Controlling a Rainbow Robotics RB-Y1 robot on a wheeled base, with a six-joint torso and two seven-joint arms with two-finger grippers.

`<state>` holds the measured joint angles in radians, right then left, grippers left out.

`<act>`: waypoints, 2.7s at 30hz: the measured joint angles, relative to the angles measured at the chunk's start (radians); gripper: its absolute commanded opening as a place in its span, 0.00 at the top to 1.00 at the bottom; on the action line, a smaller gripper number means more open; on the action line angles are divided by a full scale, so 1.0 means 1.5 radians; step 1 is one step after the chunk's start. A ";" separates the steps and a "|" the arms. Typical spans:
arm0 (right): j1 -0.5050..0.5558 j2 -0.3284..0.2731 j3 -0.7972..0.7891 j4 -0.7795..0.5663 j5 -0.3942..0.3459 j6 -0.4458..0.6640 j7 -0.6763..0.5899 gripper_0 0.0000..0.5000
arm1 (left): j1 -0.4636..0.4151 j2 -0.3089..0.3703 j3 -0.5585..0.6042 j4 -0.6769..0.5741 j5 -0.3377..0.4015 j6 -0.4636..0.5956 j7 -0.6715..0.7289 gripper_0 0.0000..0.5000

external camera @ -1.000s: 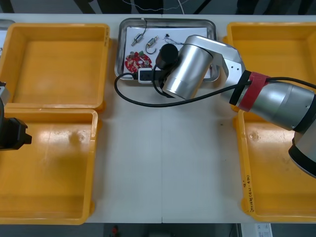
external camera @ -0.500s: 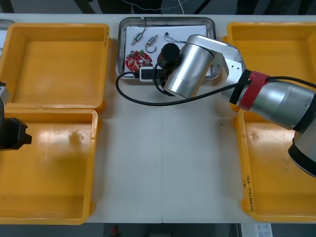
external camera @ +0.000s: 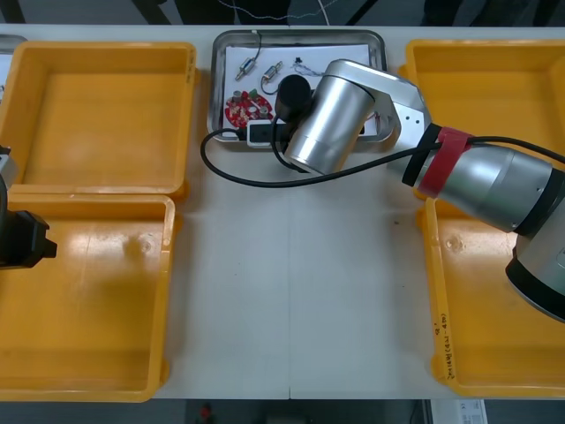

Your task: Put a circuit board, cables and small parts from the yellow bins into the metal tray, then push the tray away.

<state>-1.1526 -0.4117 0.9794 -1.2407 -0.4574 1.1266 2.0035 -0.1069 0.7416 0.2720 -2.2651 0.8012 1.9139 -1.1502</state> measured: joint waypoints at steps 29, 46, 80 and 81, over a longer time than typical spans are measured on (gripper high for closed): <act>0.362 0.021 -0.371 -0.602 0.100 0.477 -0.001 0.00 | 0.000 0.000 0.000 -0.001 0.000 0.000 0.000 0.00; 0.534 0.022 -0.631 -0.778 0.088 0.527 -0.030 0.00 | 0.001 0.000 0.000 -0.001 0.000 0.000 0.000 0.00; 0.640 -0.051 -0.943 -0.620 -0.031 0.527 -0.097 0.00 | 0.001 0.000 0.001 -0.001 0.000 0.000 0.000 0.00; 0.639 -0.052 -0.944 -0.613 -0.031 0.527 -0.099 0.00 | 0.001 0.000 0.001 -0.001 0.000 0.000 0.000 0.00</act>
<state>-0.1941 -0.4893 -0.4365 -2.1609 -0.5046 1.9169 1.8546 -0.1059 0.7419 0.2740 -2.2671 0.8014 1.9139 -1.1504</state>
